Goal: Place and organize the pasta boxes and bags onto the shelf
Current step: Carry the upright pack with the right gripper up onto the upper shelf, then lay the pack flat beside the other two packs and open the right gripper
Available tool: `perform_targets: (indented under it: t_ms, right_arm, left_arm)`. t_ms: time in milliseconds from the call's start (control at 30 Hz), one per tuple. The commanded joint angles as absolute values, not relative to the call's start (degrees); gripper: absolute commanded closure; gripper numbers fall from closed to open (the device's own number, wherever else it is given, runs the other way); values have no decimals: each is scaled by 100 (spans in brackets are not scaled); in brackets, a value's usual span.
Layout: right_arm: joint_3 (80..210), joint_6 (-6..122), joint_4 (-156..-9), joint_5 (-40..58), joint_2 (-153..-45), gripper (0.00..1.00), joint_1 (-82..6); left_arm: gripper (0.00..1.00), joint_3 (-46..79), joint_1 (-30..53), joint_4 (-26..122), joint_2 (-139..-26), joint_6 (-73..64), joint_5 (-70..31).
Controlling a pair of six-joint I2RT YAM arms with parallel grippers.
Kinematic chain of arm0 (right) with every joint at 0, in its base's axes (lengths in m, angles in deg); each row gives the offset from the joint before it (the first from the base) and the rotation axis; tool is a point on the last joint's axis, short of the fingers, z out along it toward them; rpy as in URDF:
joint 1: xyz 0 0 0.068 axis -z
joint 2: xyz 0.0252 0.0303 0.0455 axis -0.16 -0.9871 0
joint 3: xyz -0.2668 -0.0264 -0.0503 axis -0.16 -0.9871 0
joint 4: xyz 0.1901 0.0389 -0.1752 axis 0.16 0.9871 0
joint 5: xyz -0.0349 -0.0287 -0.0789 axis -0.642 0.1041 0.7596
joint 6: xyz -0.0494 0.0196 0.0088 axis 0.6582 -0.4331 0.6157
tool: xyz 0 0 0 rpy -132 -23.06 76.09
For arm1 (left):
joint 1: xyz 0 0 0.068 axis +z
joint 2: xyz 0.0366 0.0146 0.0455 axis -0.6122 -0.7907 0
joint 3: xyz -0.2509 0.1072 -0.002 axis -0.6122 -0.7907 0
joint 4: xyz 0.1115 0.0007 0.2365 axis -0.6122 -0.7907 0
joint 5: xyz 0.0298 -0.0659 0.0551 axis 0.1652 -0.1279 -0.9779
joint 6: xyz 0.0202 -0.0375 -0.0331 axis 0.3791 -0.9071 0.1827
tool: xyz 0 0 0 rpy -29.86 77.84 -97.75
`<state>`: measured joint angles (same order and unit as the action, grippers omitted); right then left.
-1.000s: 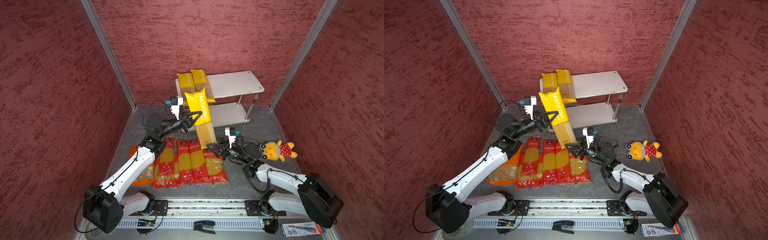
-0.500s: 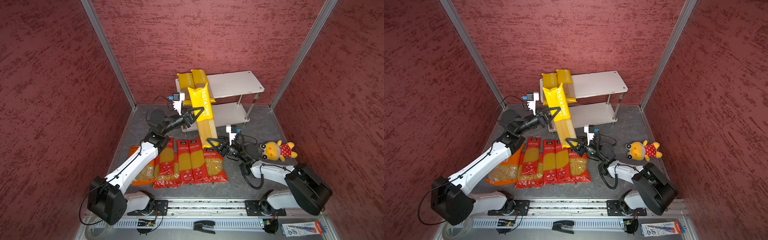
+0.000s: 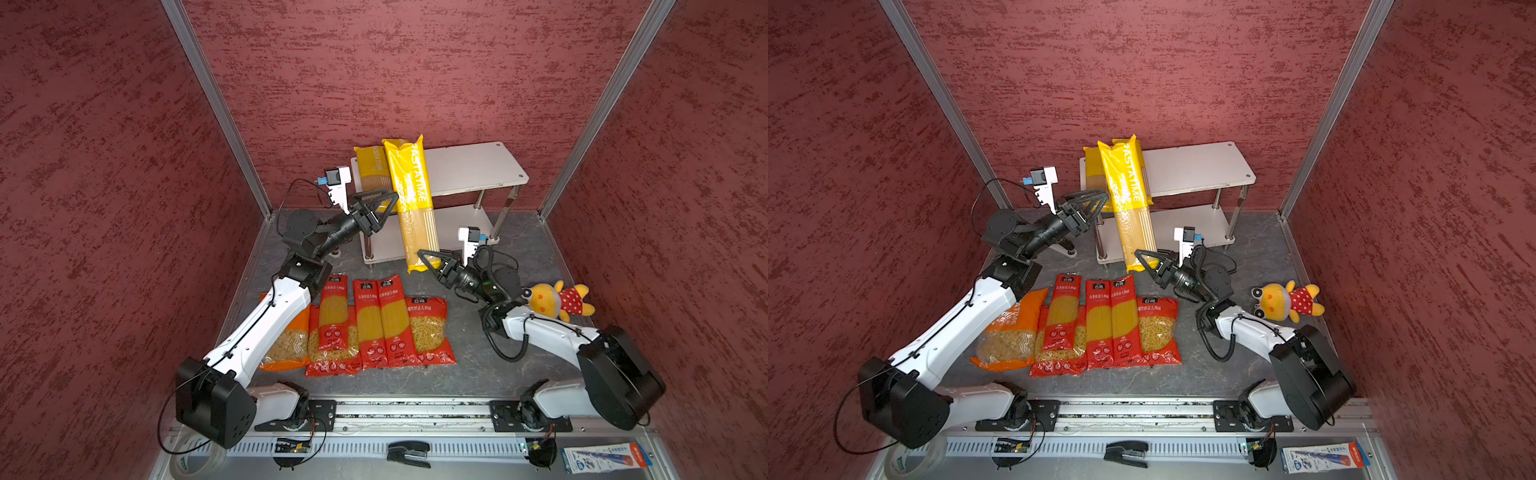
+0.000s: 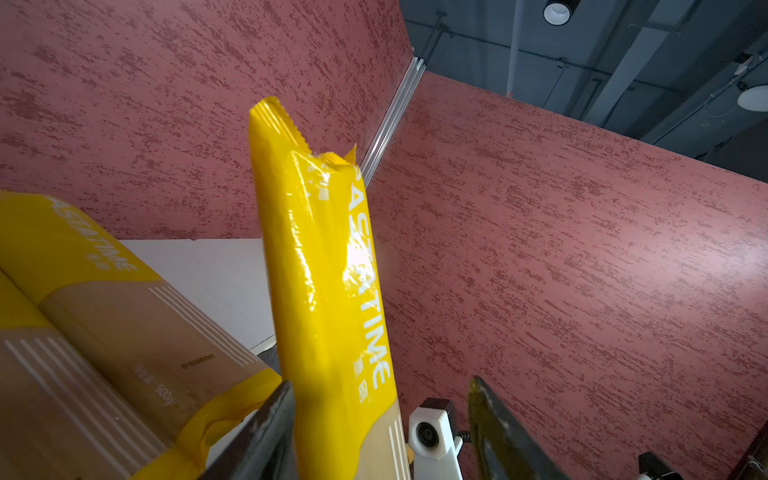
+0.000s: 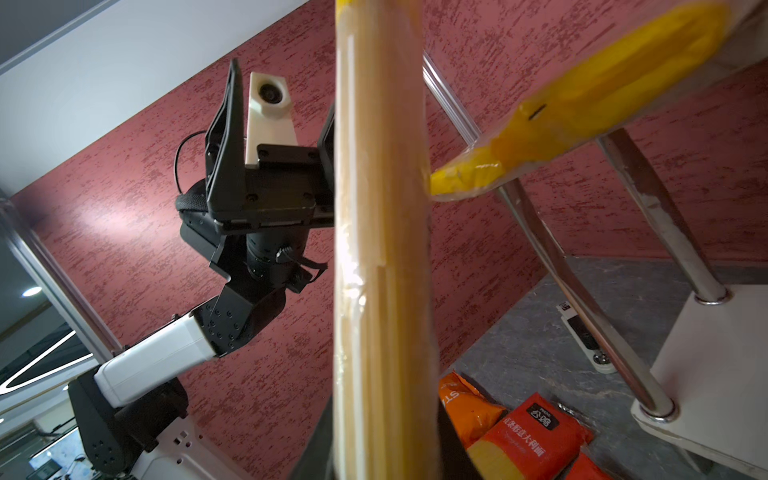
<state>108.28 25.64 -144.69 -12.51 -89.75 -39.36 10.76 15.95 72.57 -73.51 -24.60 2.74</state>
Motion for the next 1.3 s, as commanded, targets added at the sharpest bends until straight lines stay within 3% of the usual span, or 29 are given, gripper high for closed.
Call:
perform_targets:
  t_ms: [0,167,333,633,900,1100,1267]
  right_arm:
    - [11666,2574,-13899,-1045,-8387,100,-3669]
    - [13246,2713,-10823,-1495,-8349,100,-2963]
    - [14644,2469,-9186,-2315,-8861,100,-2275]
    - [15955,1783,-8692,-2997,-9895,100,-1941]
    - [16221,1123,-8882,-2954,-10489,99,-1948]
    - [15808,791,-9150,-2873,-10423,65,-1933]
    - [15277,726,-9133,-2805,-10131,53,-1864]
  left_arm:
    - [33,921,1621,7168,-7059,-2367,152]
    - [33,299,1613,6682,-6570,-2218,-152]
    - [33,-414,1587,6519,-6141,-2273,-360]
    - [33,-1174,1379,6231,-5645,-2311,-735]
    - [33,-1335,1126,6182,-5615,-2271,-935]
    - [33,-1335,1013,6206,-5685,-2241,-989]
    - [33,-1329,943,6227,-5771,-2215,-1003]
